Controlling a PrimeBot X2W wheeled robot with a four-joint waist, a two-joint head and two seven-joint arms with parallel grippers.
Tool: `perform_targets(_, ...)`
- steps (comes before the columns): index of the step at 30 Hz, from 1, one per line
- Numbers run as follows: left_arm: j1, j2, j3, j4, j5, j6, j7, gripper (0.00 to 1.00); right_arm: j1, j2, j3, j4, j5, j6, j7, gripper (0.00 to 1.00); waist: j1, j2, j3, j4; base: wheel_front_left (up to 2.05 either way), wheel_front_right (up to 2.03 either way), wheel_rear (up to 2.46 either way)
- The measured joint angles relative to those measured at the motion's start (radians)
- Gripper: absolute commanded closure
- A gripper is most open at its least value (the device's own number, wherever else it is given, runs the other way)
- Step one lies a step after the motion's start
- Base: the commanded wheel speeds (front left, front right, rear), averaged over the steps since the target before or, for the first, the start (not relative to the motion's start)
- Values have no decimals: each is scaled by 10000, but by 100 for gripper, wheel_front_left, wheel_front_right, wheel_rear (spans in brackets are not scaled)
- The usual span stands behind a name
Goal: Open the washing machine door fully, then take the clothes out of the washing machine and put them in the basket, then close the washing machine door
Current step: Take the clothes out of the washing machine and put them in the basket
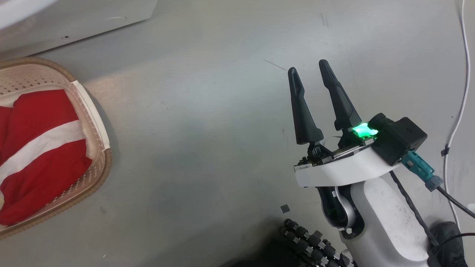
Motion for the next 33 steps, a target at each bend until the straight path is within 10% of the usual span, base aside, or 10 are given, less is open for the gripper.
perform_targets(33, 2808, -2522, 1616, -552, -1856, 1083, -6316, 100, -116, -15, -631, 848, -1287, 15, 0, 0, -1, 0, -1299, 1386, 0, 0, 0)
